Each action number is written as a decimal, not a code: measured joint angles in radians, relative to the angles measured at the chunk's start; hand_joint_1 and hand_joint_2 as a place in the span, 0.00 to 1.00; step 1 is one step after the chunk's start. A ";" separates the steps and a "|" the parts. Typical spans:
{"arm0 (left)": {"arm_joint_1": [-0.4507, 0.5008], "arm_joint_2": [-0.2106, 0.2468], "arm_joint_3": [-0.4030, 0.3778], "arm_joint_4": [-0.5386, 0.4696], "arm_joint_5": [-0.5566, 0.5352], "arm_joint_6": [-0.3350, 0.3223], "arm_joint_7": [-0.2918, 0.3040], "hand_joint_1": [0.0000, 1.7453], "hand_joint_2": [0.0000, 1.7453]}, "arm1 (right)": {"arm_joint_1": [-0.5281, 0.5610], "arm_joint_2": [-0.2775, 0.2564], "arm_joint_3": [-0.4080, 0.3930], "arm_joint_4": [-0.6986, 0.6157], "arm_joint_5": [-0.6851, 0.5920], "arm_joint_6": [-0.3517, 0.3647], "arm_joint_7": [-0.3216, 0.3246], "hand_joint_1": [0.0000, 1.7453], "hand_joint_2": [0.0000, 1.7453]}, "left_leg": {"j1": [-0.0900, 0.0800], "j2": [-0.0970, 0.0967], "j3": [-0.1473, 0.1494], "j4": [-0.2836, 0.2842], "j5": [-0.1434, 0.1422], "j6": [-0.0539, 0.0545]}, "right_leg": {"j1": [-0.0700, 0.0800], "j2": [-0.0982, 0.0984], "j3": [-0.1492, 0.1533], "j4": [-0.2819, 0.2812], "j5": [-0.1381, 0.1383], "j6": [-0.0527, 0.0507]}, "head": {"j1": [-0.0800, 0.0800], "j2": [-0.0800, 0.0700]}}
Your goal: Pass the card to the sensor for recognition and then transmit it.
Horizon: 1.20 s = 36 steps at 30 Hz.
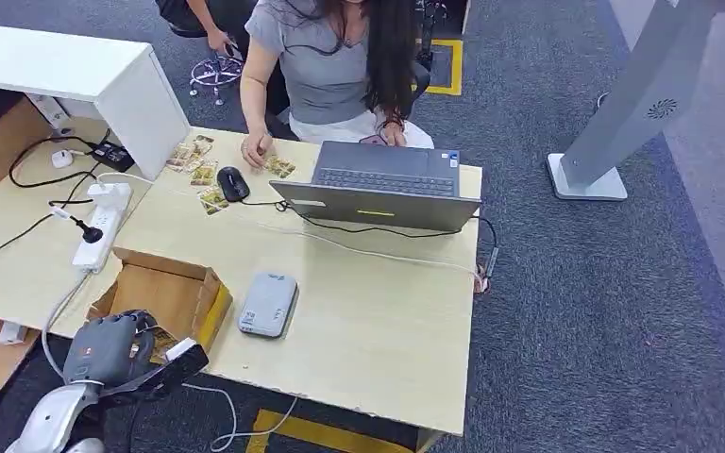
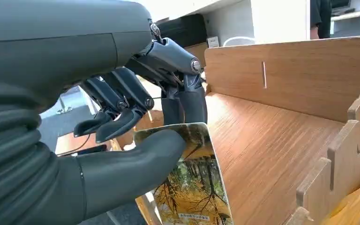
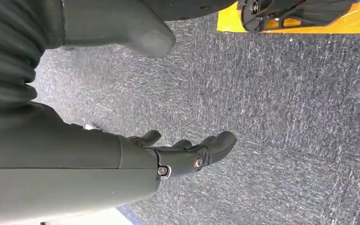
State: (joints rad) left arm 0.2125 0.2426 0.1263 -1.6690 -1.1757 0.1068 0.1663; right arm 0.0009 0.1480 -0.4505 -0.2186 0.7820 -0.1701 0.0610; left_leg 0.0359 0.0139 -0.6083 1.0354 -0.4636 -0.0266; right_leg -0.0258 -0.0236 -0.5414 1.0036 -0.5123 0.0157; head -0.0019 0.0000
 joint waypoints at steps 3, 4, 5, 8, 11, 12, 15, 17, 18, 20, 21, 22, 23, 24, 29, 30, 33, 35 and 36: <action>0.000 0.000 0.000 0.000 0.000 0.006 0.000 1.00 1.00 | 0.001 0.000 0.000 -0.001 0.006 0.000 0.000 0.00 1.00 | 0.000 0.000 0.000 0.000 0.000 0.000 | 0.000 0.000 0.000 0.000 0.000 0.000 | 0.000 0.000; -0.001 0.000 0.000 0.000 -0.002 0.012 0.000 1.00 1.00 | 0.001 0.000 0.000 -0.002 0.011 0.000 -0.001 0.00 1.00 | 0.000 0.000 0.000 0.000 0.000 0.000 | 0.000 0.000 0.000 0.000 0.000 0.000 | 0.000 0.000; -0.004 0.000 0.000 0.000 -0.005 0.018 0.000 1.00 1.00 | 0.001 0.000 0.000 -0.002 0.014 0.000 -0.002 0.00 1.00 | 0.000 0.000 0.000 0.000 0.000 0.000 | 0.000 0.000 0.000 0.000 0.000 0.000 | 0.000 0.000; -0.026 0.000 -0.001 0.000 -0.013 0.041 -0.001 1.00 1.00 | 0.001 0.000 0.000 -0.004 0.015 0.000 -0.006 0.00 1.00 | 0.000 0.000 0.000 0.000 0.000 0.000 | 0.000 0.000 -0.002 0.000 0.000 0.000 | 0.000 0.000; -0.068 0.000 -0.007 0.000 -0.018 0.056 -0.004 1.00 1.00 | 0.001 0.000 0.000 -0.004 0.015 0.000 -0.015 0.00 1.00 | 0.000 0.000 0.000 0.000 0.000 0.000 | 0.000 0.000 -0.002 0.000 0.000 0.000 | 0.000 0.000; -0.085 0.001 -0.011 0.000 -0.019 0.060 -0.005 1.00 1.00 | 0.001 0.000 0.000 -0.005 0.015 0.000 -0.019 0.00 1.00 | 0.000 0.000 0.000 0.000 0.001 0.000 | 0.000 0.000 -0.002 0.000 0.000 0.000 | 0.000 0.000; -0.146 0.008 -0.032 0.000 -0.024 0.060 -0.008 1.00 1.00 | 0.001 0.000 0.000 -0.005 0.014 0.000 -0.029 0.00 0.00 | 0.000 0.000 0.000 0.000 0.001 0.000 | 0.000 0.000 0.000 0.000 0.001 0.000 | 0.000 0.000; -0.189 0.014 -0.049 0.000 -0.024 0.060 -0.014 1.00 1.00 | 0.001 0.000 0.000 -0.005 0.014 0.000 -0.033 0.00 0.00 | 0.000 0.000 0.000 0.000 0.001 0.000 | 0.000 0.000 0.000 0.000 0.001 0.000 | 0.000 0.000; -0.204 0.017 -0.056 0.000 -0.023 0.060 -0.017 1.00 1.00 | 0.001 0.000 0.000 -0.005 0.014 0.000 -0.034 0.00 0.00 | 0.000 0.000 0.000 0.000 0.001 0.000 | 0.000 0.000 0.000 0.000 0.001 0.000 | 0.000 0.000; -0.235 0.022 -0.071 -0.001 -0.020 0.060 -0.023 1.00 1.00 | 0.001 0.000 0.000 -0.005 0.014 0.000 -0.040 0.00 0.00 | 0.000 0.000 0.000 0.001 0.001 0.000 | 0.000 0.000 0.000 0.000 0.001 0.000 | 0.000 0.000; -0.245 0.024 -0.078 -0.001 -0.018 0.061 -0.023 1.00 1.00 | 0.001 0.000 0.000 -0.005 0.014 0.000 -0.040 0.00 0.00 | 0.000 0.000 0.000 0.001 0.001 0.000 | 0.000 0.000 0.000 0.000 0.001 0.000 | 0.000 0.000; -0.255 0.026 -0.085 -0.002 -0.018 0.061 -0.024 1.00 1.00 | 0.000 0.000 0.000 -0.005 0.014 0.002 -0.040 0.00 0.00 | 0.000 0.000 0.000 0.001 0.001 0.000 | 0.000 0.000 0.000 0.000 0.001 0.000 | 0.000 0.000; -0.261 0.028 -0.089 -0.002 -0.018 0.061 -0.023 1.00 1.00 | 0.000 0.000 0.000 -0.005 0.014 0.003 -0.041 0.00 0.00 | 0.000 0.000 0.000 0.001 0.001 0.000 | 0.000 0.000 0.000 0.000 0.001 0.000 | 0.000 0.000; -0.265 0.030 -0.092 -0.002 -0.018 0.061 -0.024 1.00 1.00 | 0.001 0.000 0.000 -0.005 0.014 0.005 -0.041 0.00 0.00 | 0.000 0.000 0.000 0.001 0.001 0.000 | 0.000 0.000 0.000 0.000 0.001 0.000 | 0.000 0.000; -0.288 0.031 -0.111 -0.005 -0.010 0.066 -0.029 1.00 1.00 | 0.001 0.000 0.000 -0.004 0.014 0.009 -0.042 0.00 0.00 | 0.000 0.000 0.000 0.001 0.001 0.000 | 0.000 0.000 -0.003 0.000 0.001 0.000 | 0.000 0.000; -0.305 0.034 -0.118 -0.005 -0.007 0.067 -0.029 1.00 1.00 | 0.000 0.000 0.000 -0.004 0.014 0.010 -0.043 0.00 0.00 | 0.000 0.000 0.000 0.001 0.001 0.000 | 0.000 -0.001 -0.002 0.000 0.001 0.000 | 0.000 0.000; -0.363 0.044 -0.137 -0.006 0.002 0.059 -0.029 1.00 1.00 | 0.000 0.000 0.000 -0.003 0.016 0.011 -0.045 0.00 0.00 | 0.000 0.000 0.000 0.001 0.002 0.000 | 0.000 -0.001 -0.002 0.000 0.001 0.000 | 0.000 0.000; -0.410 0.049 -0.150 -0.004 0.003 0.044 -0.019 1.00 1.00 | 0.000 0.000 0.000 -0.003 0.017 0.014 -0.048 0.00 0.00 | 0.000 0.000 0.000 0.001 0.002 -0.001 | 0.000 0.000 -0.002 0.000 0.002 0.000 | 0.000 0.000; -0.443 0.052 -0.159 0.003 -0.004 0.041 -0.009 1.00 1.00 | 0.000 0.000 0.000 -0.003 0.018 0.017 -0.050 0.00 0.00 | 0.000 0.000 -0.001 0.001 0.003 0.001 | 0.000 -0.001 -0.002 0.000 0.002 0.000 | 0.000 0.000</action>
State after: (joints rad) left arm -0.2304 0.2941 -0.0328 -1.6663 -1.1799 0.1476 0.1568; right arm 0.0007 0.1484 -0.4509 -0.2213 0.8000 -0.1530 0.0114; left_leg 0.0362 0.0134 -0.6091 1.0363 -0.4602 -0.0259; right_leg -0.0257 -0.0243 -0.5438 1.0036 -0.5104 0.0161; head -0.0015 0.0000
